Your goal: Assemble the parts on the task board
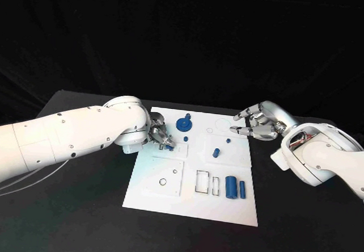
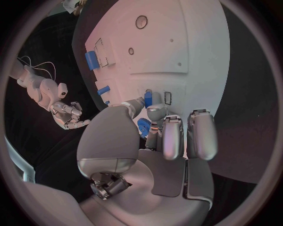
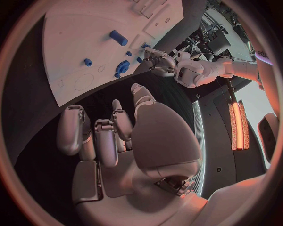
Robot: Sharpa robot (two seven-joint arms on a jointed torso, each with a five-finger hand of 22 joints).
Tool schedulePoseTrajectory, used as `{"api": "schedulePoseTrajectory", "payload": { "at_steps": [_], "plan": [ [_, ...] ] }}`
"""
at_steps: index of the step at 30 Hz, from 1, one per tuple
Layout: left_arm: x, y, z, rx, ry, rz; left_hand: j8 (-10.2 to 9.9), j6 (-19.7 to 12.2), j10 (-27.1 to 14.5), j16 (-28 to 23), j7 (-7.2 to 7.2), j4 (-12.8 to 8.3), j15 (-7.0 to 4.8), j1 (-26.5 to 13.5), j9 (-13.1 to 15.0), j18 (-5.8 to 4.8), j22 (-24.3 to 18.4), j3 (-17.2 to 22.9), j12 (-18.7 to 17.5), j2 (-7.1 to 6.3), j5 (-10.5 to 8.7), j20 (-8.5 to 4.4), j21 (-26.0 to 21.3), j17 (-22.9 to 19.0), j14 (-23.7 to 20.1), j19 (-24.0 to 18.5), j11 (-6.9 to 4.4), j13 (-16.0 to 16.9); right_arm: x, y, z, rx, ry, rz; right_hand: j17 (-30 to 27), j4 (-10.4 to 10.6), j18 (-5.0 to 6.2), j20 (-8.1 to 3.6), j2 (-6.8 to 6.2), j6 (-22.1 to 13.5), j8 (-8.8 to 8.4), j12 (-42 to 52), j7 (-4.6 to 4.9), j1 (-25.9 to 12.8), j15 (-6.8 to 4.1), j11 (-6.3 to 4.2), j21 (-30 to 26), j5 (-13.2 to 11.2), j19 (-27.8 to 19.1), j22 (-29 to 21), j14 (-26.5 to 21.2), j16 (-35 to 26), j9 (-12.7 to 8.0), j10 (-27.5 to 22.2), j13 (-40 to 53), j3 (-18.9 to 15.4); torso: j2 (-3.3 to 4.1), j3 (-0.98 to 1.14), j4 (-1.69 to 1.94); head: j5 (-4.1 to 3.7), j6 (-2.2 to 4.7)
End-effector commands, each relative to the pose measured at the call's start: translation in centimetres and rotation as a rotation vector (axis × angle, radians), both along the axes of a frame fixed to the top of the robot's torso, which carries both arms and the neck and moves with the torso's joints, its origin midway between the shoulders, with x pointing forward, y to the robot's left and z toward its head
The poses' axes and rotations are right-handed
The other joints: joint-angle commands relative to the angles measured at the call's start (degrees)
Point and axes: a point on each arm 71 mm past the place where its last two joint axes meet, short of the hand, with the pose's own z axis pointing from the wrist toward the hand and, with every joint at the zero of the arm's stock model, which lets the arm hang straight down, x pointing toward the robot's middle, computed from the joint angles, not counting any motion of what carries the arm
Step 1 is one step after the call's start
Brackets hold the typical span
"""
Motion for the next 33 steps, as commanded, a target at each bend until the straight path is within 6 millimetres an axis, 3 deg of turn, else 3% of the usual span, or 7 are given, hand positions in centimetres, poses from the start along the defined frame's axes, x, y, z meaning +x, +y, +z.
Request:
{"api": "schedulePoseTrajectory", "payload": {
  "at_steps": [1,33],
  "plan": [
    [-0.14,-0.18,-0.09,0.020,0.009,-0.031,0.20,0.10,0.43,-0.27,-0.37,-6.91,-0.25,0.10,0.10,-0.81,0.13,6.74,0.25,0.17,0.20,0.04,0.28,6.53,3.63,0.23,-0.07,0.10,-0.03,0.09,-0.09,-0.006,0.007,0.011,9.43,0.06,1.07,-0.40,0.26,0.37,0.23,0.21,-0.02,-0.07,-0.45,-0.25,-0.30,0.20,-0.01,-0.05,4.57,-0.27,-0.09,0.11,-0.07,-0.32,-0.02,-0.03,-0.01,0.02,-0.09],
    [-0.29,-0.69,-0.30,0.042,0.044,-0.065,0.34,0.53,0.81,-0.27,-0.45,-7.06,-0.30,-0.92,0.25,-0.87,0.45,6.32,0.60,-0.11,0.18,0.08,0.45,6.58,3.64,0.33,-0.11,0.43,-0.04,0.22,-0.14,-0.006,0.010,0.014,9.34,0.23,1.07,-0.40,0.28,0.38,0.28,0.21,-0.03,-0.22,-0.45,-0.26,-0.33,0.30,0.02,-0.04,4.55,-0.32,-0.12,0.12,-0.11,-0.44,0.01,0.06,-0.01,0.07,-0.27]
  ]
}}
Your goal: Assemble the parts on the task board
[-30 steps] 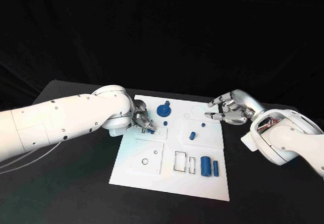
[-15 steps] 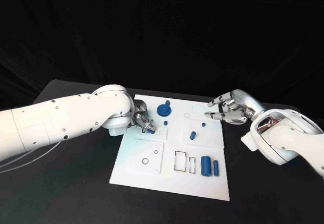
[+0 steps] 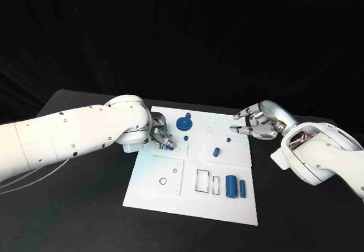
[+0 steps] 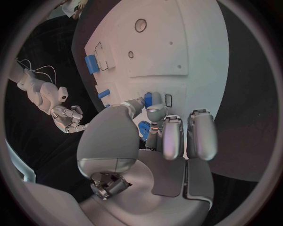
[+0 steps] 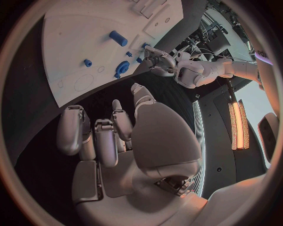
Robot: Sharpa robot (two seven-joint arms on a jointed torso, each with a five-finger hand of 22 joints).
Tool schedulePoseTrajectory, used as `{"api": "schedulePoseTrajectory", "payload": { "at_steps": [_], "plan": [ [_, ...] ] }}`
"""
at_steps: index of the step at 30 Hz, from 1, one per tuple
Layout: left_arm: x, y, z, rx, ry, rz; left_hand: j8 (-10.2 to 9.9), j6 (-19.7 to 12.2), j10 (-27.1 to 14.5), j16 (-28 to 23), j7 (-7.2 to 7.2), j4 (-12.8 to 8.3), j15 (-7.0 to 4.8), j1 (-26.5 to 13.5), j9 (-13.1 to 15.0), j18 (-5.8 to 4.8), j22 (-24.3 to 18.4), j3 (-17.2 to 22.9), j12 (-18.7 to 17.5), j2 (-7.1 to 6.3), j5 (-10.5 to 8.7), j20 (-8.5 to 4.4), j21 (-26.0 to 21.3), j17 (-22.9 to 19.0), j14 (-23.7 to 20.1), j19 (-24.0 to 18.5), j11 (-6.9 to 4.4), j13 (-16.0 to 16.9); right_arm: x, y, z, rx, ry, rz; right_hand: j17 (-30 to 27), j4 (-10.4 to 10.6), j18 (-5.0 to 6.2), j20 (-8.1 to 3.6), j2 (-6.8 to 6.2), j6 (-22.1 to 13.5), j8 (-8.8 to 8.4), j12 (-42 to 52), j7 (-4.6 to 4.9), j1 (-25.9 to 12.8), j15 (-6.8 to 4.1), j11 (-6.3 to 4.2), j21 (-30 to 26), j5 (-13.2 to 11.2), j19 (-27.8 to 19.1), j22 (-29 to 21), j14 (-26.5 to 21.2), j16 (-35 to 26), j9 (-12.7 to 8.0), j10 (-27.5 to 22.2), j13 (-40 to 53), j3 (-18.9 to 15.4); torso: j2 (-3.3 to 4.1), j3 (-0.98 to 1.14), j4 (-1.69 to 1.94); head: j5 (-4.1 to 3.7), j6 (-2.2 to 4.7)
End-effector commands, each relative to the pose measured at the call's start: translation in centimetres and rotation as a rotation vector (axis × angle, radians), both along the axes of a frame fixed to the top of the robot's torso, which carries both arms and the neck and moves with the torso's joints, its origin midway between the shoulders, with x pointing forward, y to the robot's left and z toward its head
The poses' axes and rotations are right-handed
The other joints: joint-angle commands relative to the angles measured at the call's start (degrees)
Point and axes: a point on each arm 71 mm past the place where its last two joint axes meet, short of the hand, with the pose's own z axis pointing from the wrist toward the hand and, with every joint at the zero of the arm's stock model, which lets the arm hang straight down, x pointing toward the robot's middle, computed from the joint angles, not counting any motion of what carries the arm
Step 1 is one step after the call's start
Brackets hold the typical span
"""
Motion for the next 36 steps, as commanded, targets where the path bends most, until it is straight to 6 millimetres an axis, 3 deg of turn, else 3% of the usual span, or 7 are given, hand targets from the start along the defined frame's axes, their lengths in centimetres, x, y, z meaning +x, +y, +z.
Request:
{"api": "schedulePoseTrajectory", "payload": {
  "at_steps": [1,14,36],
  "plan": [
    [-0.26,-0.33,-0.26,0.019,0.032,-0.033,0.27,0.32,0.55,-0.27,-0.43,-6.64,-0.30,-0.77,0.06,-0.88,0.07,6.23,0.26,0.06,0.31,0.08,0.23,6.59,3.65,0.33,-0.07,0.11,-0.06,0.14,-0.09,-0.006,0.007,0.013,9.36,-0.02,1.07,-0.40,0.28,0.38,0.28,0.21,-0.03,-0.22,-0.45,-0.26,-0.34,0.30,0.02,-0.04,4.55,-0.32,-0.05,0.12,-0.04,-0.20,-0.01,0.02,0.02,0.00,-0.04],
    [-0.25,-0.42,-0.29,0.021,0.037,-0.031,0.29,0.39,0.61,-0.28,-0.47,-6.63,-0.31,-0.86,0.08,-0.87,0.05,6.21,0.31,0.20,0.33,0.09,0.22,6.59,3.65,0.32,-0.10,0.16,-0.04,0.18,-0.10,-0.006,0.008,0.014,9.36,-0.02,1.07,-0.40,0.28,0.38,0.28,0.21,-0.03,-0.22,-0.45,-0.26,-0.34,0.30,0.02,-0.04,4.55,-0.32,-0.05,0.12,-0.04,-0.20,0.01,-0.03,0.02,0.00,-0.01],
    [-0.23,-0.69,-0.04,0.041,0.065,-0.060,0.14,0.12,0.41,-0.36,-0.31,-6.90,-0.31,-0.79,0.17,-0.92,0.37,6.98,-0.13,1.62,0.33,0.07,0.38,6.56,3.63,0.40,-0.04,-0.22,0.02,0.29,-0.13,-0.006,0.007,0.014,9.27,0.07,1.10,-0.41,0.30,0.38,0.32,0.11,-0.04,-0.26,-0.46,-0.27,-0.49,0.38,-0.04,-0.15,4.53,-0.37,-0.07,0.03,-0.16,-0.26,0.03,-0.06,-0.03,-0.15,-0.23]
  ]
}}
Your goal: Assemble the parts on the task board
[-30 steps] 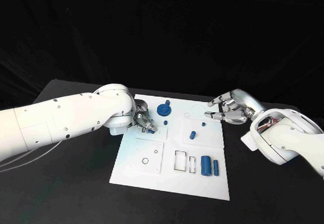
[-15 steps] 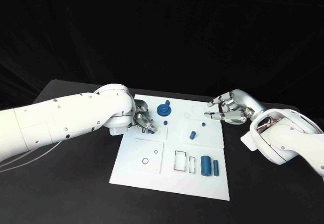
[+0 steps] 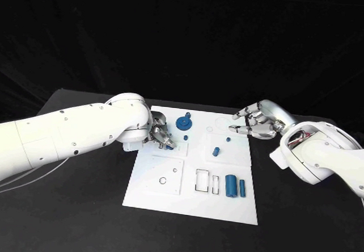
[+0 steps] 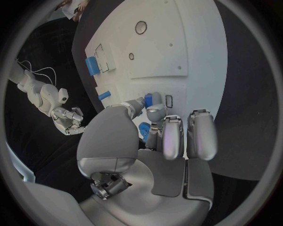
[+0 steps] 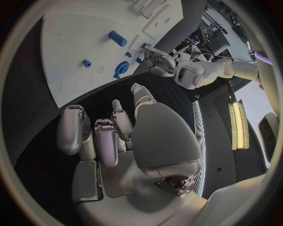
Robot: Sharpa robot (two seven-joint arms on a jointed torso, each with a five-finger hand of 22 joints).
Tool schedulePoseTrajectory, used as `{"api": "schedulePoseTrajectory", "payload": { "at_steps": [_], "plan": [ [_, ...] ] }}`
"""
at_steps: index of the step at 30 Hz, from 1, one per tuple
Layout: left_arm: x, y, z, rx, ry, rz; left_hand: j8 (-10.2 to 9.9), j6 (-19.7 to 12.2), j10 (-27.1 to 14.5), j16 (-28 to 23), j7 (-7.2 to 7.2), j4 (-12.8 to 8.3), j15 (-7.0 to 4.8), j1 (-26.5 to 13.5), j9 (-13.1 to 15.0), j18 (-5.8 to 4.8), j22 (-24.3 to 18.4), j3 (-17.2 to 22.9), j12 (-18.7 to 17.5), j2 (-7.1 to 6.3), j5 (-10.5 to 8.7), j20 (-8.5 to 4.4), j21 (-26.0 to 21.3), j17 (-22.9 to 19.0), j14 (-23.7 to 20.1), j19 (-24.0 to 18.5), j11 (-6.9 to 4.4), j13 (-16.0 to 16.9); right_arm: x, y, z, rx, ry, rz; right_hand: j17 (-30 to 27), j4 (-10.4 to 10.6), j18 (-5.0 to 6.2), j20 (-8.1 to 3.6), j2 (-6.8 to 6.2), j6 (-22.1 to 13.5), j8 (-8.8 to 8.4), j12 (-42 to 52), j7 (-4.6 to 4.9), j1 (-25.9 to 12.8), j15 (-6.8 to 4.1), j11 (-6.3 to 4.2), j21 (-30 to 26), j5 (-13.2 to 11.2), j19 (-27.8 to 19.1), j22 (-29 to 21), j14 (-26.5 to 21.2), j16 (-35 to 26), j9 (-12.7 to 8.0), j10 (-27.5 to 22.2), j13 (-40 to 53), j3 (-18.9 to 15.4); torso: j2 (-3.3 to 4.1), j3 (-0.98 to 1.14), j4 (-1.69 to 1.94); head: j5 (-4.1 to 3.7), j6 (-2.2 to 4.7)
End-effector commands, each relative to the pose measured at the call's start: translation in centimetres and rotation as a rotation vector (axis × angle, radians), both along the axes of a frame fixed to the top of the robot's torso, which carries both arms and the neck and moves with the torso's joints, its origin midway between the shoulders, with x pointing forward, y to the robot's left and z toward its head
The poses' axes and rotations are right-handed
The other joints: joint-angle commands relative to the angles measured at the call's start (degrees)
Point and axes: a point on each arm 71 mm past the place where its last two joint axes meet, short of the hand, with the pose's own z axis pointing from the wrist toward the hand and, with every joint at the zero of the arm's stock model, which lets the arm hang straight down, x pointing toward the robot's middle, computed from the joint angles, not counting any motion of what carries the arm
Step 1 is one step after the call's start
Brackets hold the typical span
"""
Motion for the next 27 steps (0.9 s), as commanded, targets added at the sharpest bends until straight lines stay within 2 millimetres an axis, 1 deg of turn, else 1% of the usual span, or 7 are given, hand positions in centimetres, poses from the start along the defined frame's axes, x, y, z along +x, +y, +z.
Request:
{"api": "schedulePoseTrajectory", "payload": {
  "at_steps": [1,13,27],
  "plan": [
    [-0.34,-0.39,-0.26,0.028,0.053,-0.045,0.14,0.10,0.14,-0.36,-0.33,-5.92,-0.30,0.08,0.08,-0.93,0.14,5.98,-0.16,0.51,0.35,0.07,0.39,6.52,3.63,0.41,0.03,-0.13,-0.03,0.13,-0.08,-0.006,0.005,0.010,9.28,0.07,1.10,-0.41,0.30,0.38,0.32,0.11,-0.04,-0.26,-0.45,-0.27,-0.23,0.38,-0.04,-0.07,4.53,-0.37,-0.07,0.03,-0.07,-0.27,0.05,0.00,-0.07,-0.03,-0.11],
    [0.06,-0.23,-0.22,0.055,0.057,-0.047,0.13,0.06,0.12,-0.36,-0.32,-5.95,-0.30,0.09,0.08,-0.96,0.28,6.00,-0.19,0.53,0.35,0.07,0.47,6.53,3.63,0.45,0.04,-0.15,0.00,0.18,-0.09,-0.006,0.006,0.011,9.28,0.07,1.10,-0.41,0.30,0.38,0.32,0.11,-0.04,-0.26,-0.45,-0.27,-0.23,0.38,-0.04,-0.07,4.53,-0.37,-0.07,0.03,-0.07,-0.27,-0.01,0.03,0.00,-0.22,-0.26],
    [0.62,-1.02,-0.20,0.062,0.059,-0.045,0.17,0.03,0.12,-0.36,-0.20,-5.75,-0.21,-0.33,0.18,-0.96,0.28,6.08,-0.10,1.06,0.34,0.10,0.46,6.54,3.64,0.42,0.15,-0.02,0.01,0.30,-0.10,-0.006,0.006,0.013,9.26,0.04,1.10,-0.41,0.28,0.37,0.33,0.10,-0.04,-0.19,-0.46,-0.28,-0.25,0.45,-0.04,-0.07,4.52,-0.38,-0.08,0.01,-0.08,-0.27,0.03,0.06,-0.02,-0.12,-0.20]
  ]
}}
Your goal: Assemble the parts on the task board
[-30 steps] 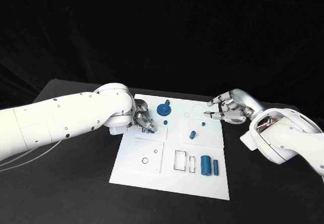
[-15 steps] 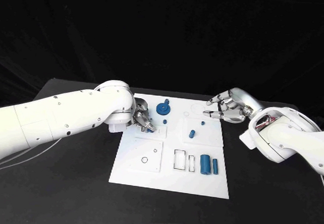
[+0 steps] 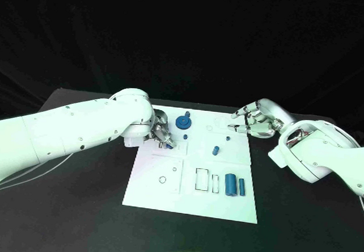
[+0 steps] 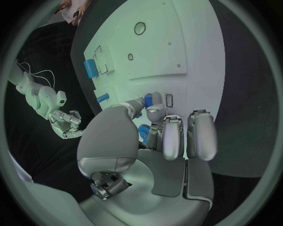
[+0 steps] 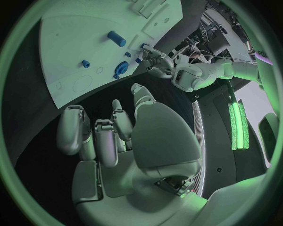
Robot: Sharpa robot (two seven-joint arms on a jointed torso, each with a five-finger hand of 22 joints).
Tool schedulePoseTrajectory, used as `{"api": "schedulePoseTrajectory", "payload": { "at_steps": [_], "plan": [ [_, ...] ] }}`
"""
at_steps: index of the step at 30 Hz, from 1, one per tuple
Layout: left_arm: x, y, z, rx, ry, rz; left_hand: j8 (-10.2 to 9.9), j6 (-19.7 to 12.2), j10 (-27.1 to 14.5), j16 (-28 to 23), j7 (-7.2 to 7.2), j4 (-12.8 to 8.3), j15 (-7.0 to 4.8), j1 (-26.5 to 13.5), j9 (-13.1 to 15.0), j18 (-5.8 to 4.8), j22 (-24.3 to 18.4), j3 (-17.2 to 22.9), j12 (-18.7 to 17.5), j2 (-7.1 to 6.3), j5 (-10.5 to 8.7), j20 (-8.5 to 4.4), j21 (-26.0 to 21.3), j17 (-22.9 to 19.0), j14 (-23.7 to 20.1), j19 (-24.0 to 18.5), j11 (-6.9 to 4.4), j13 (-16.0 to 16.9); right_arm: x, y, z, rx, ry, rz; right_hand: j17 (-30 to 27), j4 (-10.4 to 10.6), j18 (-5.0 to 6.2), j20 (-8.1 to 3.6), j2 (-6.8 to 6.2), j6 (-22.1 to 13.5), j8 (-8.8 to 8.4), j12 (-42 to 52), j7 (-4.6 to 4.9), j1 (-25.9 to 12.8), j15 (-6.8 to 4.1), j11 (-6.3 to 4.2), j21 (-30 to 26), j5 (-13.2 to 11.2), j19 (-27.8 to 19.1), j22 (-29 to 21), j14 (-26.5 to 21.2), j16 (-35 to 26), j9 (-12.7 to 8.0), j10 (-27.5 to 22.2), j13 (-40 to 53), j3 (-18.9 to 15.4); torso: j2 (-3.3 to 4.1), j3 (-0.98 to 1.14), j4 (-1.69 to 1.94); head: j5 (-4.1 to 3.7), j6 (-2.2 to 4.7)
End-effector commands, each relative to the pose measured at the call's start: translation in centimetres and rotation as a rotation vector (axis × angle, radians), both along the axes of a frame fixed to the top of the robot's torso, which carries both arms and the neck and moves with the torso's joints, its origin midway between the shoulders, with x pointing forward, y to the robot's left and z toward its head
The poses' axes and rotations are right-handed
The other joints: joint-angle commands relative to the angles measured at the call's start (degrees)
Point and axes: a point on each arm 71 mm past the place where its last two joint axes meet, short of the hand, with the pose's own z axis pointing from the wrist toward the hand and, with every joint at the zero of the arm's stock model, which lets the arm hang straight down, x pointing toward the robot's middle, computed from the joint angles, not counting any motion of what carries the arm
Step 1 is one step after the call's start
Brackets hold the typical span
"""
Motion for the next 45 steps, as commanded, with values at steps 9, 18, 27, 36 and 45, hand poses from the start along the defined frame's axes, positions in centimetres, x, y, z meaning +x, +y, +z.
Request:
{"api": "schedulePoseTrajectory", "payload": {
  "at_steps": [9,18,27,36,45],
  "plan": [
    [0.01,-0.77,-0.43,0.023,0.035,-0.022,0.31,-0.04,0.08,-0.37,-0.27,-5.63,-0.19,-0.39,-0.04,-0.97,0.10,6.08,-0.03,0.82,0.19,0.12,0.12,6.56,3.63,0.43,0.05,0.14,-0.02,0.18,-0.10,-0.007,0.007,0.012,9.21,0.03,1.10,-0.41,0.27,0.36,0.33,0.10,-0.05,-0.15,-0.46,-0.28,-0.26,0.49,-0.04,-0.08,4.52,-0.39,-0.09,0.01,-0.10,-0.27,0.02,0.01,-0.02,0.05,-0.08],
    [0.20,-1.07,-0.51,0.027,0.040,-0.019,0.38,0.02,0.13,-0.38,-0.24,-5.28,-0.14,-1.02,0.06,-0.96,0.09,6.01,0.10,1.29,0.19,0.16,0.11,6.58,3.64,0.40,0.09,0.27,-0.04,0.20,-0.12,-0.008,0.009,0.014,9.21,0.03,1.10,-0.41,0.27,0.36,0.33,0.10,-0.05,-0.15,-0.46,-0.28,-0.26,0.49,-0.04,-0.08,4.52,-0.39,-0.09,0.01,-0.10,-0.27,0.02,0.01,-0.02,0.05,-0.09],
    [0.25,-1.16,-0.51,0.026,0.037,-0.015,0.41,0.31,0.19,-0.39,-0.22,-3.27,-0.07,-4.15,0.23,-0.95,0.16,5.26,0.47,2.80,0.19,0.26,0.13,6.63,3.66,0.36,0.14,0.62,-0.04,0.21,-0.13,-0.009,0.011,0.015,9.16,0.03,1.12,-0.42,0.27,0.35,0.34,0.06,-0.04,-0.13,-0.46,-0.28,-0.34,0.54,-0.08,-0.13,4.51,-0.41,-0.09,-0.03,-0.14,-0.28,-0.03,-0.02,0.02,-0.03,-0.12],
    [0.25,-1.15,-0.50,0.021,0.038,-0.012,0.33,0.58,0.35,-0.38,-0.25,-2.00,-0.07,-6.48,0.24,-0.95,0.21,4.41,1.03,3.15,0.18,0.31,0.15,6.68,3.68,0.35,0.14,1.17,-0.02,0.19,-0.15,-0.010,0.012,0.015,9.16,0.03,1.12,-0.42,0.27,0.35,0.34,0.06,-0.04,-0.13,-0.46,-0.28,-0.34,0.54,-0.08,-0.13,4.51,-0.41,-0.09,-0.03,-0.14,-0.28,0.00,-0.03,0.02,-0.04,-0.09],
    [0.22,-1.15,-0.55,0.008,0.049,-0.005,0.13,0.93,0.46,-0.40,-0.35,-1.05,-0.11,-9.30,0.13,-0.94,0.22,3.12,1.50,2.27,0.18,0.35,0.16,6.71,3.69,0.35,0.07,1.67,0.00,0.21,-0.17,-0.011,0.013,0.016,9.13,0.06,1.14,-0.42,0.29,0.33,0.36,0.08,-0.04,-0.10,-0.47,-0.28,-0.44,0.70,-0.12,-0.20,4.50,-0.43,-0.11,-0.02,-0.13,-0.29,-0.01,-0.03,0.04,-0.09,-0.16]
  ]
}}
